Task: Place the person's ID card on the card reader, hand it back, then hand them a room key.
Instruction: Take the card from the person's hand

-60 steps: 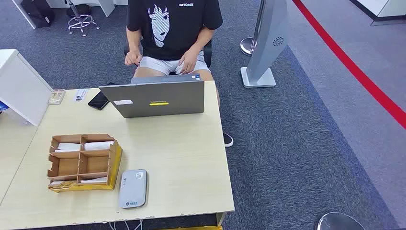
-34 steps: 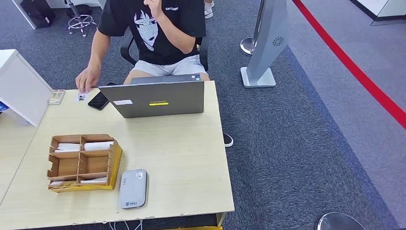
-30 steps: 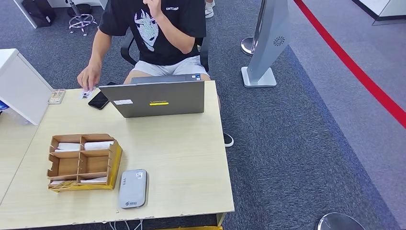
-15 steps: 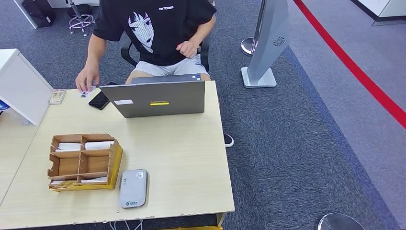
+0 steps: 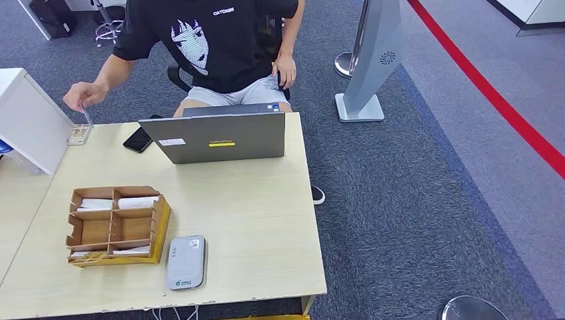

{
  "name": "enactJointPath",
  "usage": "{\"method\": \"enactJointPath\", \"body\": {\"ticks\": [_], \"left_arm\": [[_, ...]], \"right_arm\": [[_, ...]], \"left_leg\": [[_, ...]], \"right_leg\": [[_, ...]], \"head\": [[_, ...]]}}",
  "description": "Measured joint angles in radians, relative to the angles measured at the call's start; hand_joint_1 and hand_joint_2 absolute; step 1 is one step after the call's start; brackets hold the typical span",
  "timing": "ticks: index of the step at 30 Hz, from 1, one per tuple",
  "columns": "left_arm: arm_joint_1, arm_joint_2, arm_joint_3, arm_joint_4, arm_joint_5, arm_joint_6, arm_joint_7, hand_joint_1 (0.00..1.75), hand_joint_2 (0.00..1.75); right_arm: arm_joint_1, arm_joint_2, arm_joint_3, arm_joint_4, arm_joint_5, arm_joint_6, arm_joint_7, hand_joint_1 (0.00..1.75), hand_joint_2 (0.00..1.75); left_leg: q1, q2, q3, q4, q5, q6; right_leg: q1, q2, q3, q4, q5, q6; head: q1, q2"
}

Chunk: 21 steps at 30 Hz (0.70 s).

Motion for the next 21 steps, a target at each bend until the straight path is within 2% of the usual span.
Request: {"method": "enactJointPath", "body": {"ticks": [2, 4, 5, 7, 10, 14, 17, 21], "left_arm": [[0.076, -0.055, -0.11, -0.179, -0.022, 0.194, 0.0, 0.0, 1.75], [0.139, -0.094, -0.267, -0.321, -0.058, 0.367, -0.001, 0.0, 1.75], [0.152, -0.104, -0.336, -0.368, -0.09, 0.402, -0.001, 0.0, 1.75], [0.158, -0.115, -0.425, -0.428, -0.174, 0.412, -0.001, 0.0, 1.75], [0.153, -0.121, -0.505, -0.468, -0.33, 0.449, -0.001, 0.0, 1.75], [0.116, -0.119, -0.612, -0.491, -0.62, 0.58, 0.049, 0.0, 1.75], [0.069, -0.094, -0.692, -0.493, -0.821, 0.692, 0.127, 0.0, 1.75], [0.012, -0.046, -0.769, -0.472, -0.98, 0.771, 0.215, 0.0, 1.75]], "right_arm": [[0.0, 0.0, -0.011, -0.001, -0.001, -0.002, 0.001, 0.0, 1.75], [0.0, 0.0, -0.016, -0.001, 0.008, 0.002, 0.004, 0.0, 1.75], [-0.002, 0.0, -0.016, -0.001, 0.016, 0.007, 0.007, 0.0, 1.75], [-0.007, 0.0, -0.016, -0.001, 0.031, 0.017, 0.013, 0.0, 1.75], [-0.012, 0.0, -0.016, -0.002, 0.054, 0.031, 0.019, 0.0, 1.75], [-0.014, -0.001, -0.014, -0.002, 0.096, 0.056, 0.024, 0.0, 1.75], [-0.018, -0.003, -0.009, -0.002, 0.128, 0.073, 0.03, 0.0, 1.75], [-0.019, -0.004, 0.0, -0.002, 0.159, 0.088, 0.034, 0.0, 1.75]], "left_leg": [[-0.001, 0.001, 0.001, 0.0, 0.0, 0.001], [-0.002, -0.004, -0.001, 0.001, 0.0, 0.002], [-0.002, -0.007, -0.002, 0.001, 0.0, 0.003], [-0.002, -0.011, -0.002, 0.001, 0.001, 0.004], [-0.002, -0.01, 0.0, 0.001, 0.002, 0.003], [-0.002, -0.01, -0.001, 0.001, 0.003, 0.003], [-0.002, -0.01, -0.001, 0.001, 0.004, 0.002], [-0.002, -0.01, -0.001, 0.001, 0.004, 0.002]], "right_leg": [[-0.001, 0.002, -0.001, 0.0, 0.0, 0.0], [-0.001, -0.004, -0.001, -0.001, -0.001, 0.001], [-0.001, -0.008, 0.0, -0.001, -0.001, 0.002], [-0.001, -0.012, 0.002, -0.001, -0.001, 0.002], [-0.001, -0.009, 0.002, -0.001, 0.0, 0.001], [-0.001, -0.01, 0.002, 0.0, 0.001, 0.002], [-0.001, -0.009, 0.003, 0.0, 0.001, 0.002], [-0.001, -0.009, 0.002, 0.0, 0.002, 0.002]], "head": [[-0.001, 0.0], [-0.001, 0.0], [0.0, 0.0], [0.001, 0.0], [0.0, 0.0], [-0.001, 0.0], [-0.001, 0.0], [-0.001, 0.0]]}}
